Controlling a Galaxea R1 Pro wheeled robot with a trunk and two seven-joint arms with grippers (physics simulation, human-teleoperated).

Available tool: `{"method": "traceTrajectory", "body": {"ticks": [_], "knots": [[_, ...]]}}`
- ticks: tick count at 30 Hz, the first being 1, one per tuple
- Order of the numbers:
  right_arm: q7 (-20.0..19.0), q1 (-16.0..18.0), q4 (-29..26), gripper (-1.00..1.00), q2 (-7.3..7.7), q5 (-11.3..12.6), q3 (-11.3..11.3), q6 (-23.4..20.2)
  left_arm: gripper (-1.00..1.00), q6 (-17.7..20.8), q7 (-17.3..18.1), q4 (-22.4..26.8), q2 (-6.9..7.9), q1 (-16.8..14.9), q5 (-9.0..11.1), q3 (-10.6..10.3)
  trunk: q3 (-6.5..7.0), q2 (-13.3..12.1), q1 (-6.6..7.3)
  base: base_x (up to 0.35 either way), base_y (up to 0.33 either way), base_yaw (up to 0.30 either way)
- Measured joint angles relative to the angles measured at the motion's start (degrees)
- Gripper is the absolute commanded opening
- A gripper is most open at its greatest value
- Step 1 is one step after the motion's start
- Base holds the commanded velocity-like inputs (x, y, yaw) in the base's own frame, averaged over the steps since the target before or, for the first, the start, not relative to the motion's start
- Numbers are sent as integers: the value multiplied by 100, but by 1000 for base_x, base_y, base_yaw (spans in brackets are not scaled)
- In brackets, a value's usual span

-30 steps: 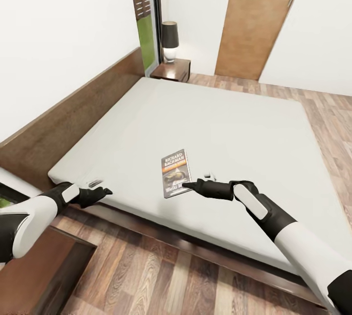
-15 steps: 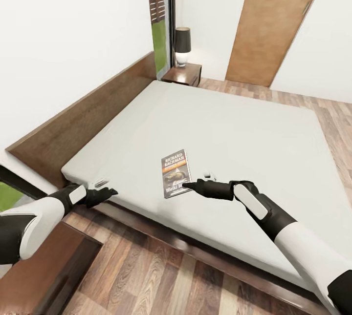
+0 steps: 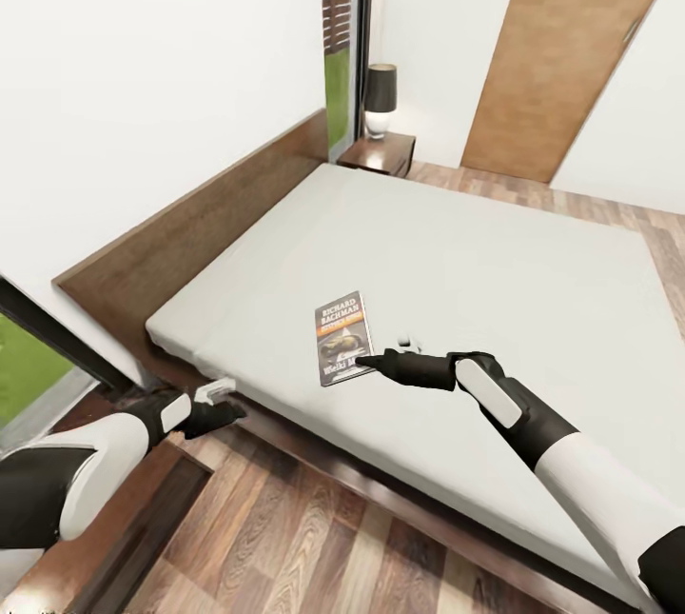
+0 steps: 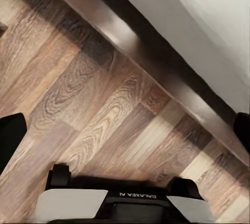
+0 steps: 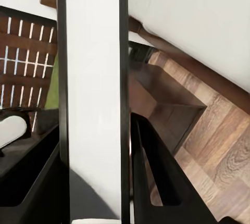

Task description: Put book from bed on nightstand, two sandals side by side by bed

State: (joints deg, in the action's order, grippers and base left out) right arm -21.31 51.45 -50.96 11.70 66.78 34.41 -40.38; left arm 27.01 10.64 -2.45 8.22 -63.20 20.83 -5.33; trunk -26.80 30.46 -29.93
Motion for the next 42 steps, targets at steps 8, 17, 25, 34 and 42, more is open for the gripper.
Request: {"method": "traceTrajectory", "body": {"ticks": [8,17,25,34,42], "knots": [[0,0,0,-100,6,4,-1,0,100,-283,-3,1,-93,492,-315,3,67,0,0,0,0,165],[1,0,0,-100,51,11,-4,1,100,-365,1,1,-108,921,-398,2,142,0,0,0,0,164],[1,0,0,-100,67,14,-3,0,100,-376,1,3,-120,1263,-678,1,209,0,0,0,0,164],[1,0,1,-100,70,15,-6,1,100,-428,-2,-1,-125,1686,-995,2,285,0,0,0,0,164],[6,0,12,-100,72,22,-8,0,100,-809,3,-5,-119,2026,-1034,2,352,0,0,0,0,164]]}}
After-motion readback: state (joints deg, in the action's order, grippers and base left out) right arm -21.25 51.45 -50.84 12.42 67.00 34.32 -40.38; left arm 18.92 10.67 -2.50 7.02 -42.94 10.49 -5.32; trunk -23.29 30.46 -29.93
